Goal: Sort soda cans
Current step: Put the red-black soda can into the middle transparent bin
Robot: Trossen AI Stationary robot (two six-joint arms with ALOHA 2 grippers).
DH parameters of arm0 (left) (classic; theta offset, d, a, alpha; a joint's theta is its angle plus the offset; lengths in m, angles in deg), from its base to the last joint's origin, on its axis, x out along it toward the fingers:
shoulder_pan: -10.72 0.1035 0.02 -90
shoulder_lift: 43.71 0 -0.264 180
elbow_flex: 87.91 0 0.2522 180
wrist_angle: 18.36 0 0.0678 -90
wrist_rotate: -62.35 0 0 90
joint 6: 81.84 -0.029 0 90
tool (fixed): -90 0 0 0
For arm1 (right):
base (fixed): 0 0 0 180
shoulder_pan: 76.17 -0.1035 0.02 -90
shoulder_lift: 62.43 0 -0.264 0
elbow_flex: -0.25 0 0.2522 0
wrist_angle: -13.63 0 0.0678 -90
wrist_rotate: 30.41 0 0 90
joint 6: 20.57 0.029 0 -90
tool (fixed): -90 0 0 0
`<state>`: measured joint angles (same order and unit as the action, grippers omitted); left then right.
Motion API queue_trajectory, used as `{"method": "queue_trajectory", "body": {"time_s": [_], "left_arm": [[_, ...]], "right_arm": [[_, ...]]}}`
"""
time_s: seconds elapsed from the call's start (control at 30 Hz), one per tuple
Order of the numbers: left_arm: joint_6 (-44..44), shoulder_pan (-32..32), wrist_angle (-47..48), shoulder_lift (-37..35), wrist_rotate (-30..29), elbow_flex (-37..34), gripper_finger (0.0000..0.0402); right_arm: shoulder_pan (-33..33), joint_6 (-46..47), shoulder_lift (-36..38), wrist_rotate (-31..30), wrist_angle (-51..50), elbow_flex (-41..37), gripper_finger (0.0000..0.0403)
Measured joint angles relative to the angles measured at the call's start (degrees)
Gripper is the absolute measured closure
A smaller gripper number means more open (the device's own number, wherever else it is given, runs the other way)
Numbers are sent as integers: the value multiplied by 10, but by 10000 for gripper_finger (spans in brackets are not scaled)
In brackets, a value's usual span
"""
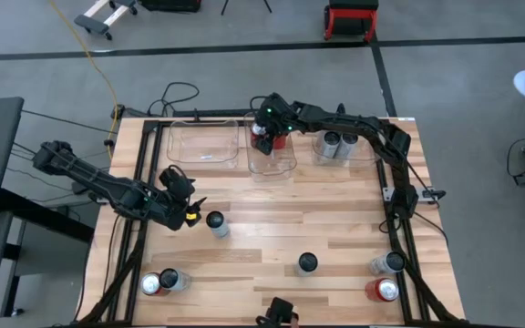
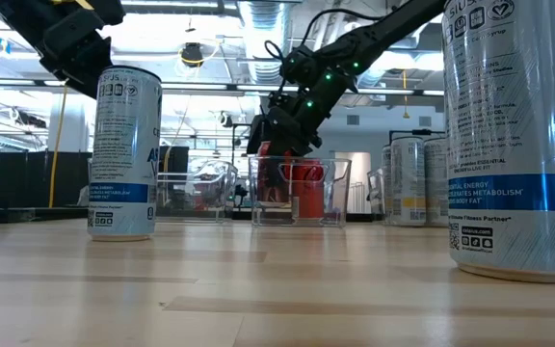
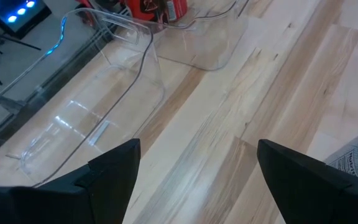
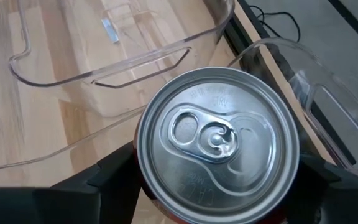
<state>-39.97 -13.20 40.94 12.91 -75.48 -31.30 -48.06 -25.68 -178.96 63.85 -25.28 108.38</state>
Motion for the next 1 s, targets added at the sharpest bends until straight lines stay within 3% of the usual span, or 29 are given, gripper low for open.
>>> {"method": "queue_trajectory", "body": {"time_s": [0.47, 0.73, 1.0], "left_arm": [[-2, 0, 0, 0, 0, 0, 81], [-3, 0, 0, 0, 0, 0, 81], [-2, 0, 0, 0, 0, 0, 81]], "right_arm": [[-12, -39, -1, 17, 3, -1, 38], [-11, -19, -1, -28, 17, -1, 43], [-13, -27, 15, -34, 35, -1, 59]]}}
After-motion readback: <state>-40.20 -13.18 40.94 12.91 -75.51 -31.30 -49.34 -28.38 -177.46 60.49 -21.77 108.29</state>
